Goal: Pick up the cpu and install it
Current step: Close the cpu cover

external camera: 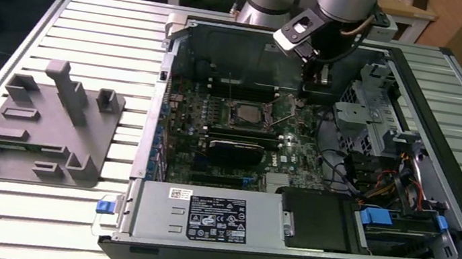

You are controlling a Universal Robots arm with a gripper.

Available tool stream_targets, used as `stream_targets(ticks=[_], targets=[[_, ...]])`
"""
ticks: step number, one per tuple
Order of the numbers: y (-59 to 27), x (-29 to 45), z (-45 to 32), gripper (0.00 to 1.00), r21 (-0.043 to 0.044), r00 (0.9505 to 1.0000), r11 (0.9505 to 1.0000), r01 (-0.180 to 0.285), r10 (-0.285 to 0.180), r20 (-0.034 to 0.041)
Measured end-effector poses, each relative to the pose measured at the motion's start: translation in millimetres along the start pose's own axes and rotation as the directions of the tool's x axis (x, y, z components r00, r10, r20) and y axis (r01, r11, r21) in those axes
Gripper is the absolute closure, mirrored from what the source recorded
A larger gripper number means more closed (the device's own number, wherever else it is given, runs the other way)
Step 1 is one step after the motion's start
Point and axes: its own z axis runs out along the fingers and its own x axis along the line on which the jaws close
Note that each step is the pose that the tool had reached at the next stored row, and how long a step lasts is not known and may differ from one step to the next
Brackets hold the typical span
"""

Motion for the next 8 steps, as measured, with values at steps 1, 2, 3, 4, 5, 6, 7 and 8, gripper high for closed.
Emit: stream_targets(ticks=[1,2,3,4,5,6,7,8], targets=[[1.1,0.0,0.5,0.89,0.0,1.0,1.0,0.0,0.0,0.0],[2.2,0.0,1.0,0.89,0.0,1.0,1.0,0.0,0.0,0.0],[3.3,0.1,1.6,0.89,0.0,1.0,1.0,0.0,0.0,0.0],[4.3,0.1,2.5,0.89,0.0,1.0,1.0,0.0,0.0,0.0],[5.0,0.1,3.4,0.89,0.0001,1.0,1.0,0.0,0.0,0.0],[5.8,0.1,4.4,0.89,0.0001,1.0,1.0,0.0,0.0,0.0001],[6.4,0.1,5.4,0.89,0.0,1.0,1.0,0.0,0.0,0.0],[7.2,0.1,6.4,0.89,0.0,1.0,1.0,0.0,0.0,0.0]])
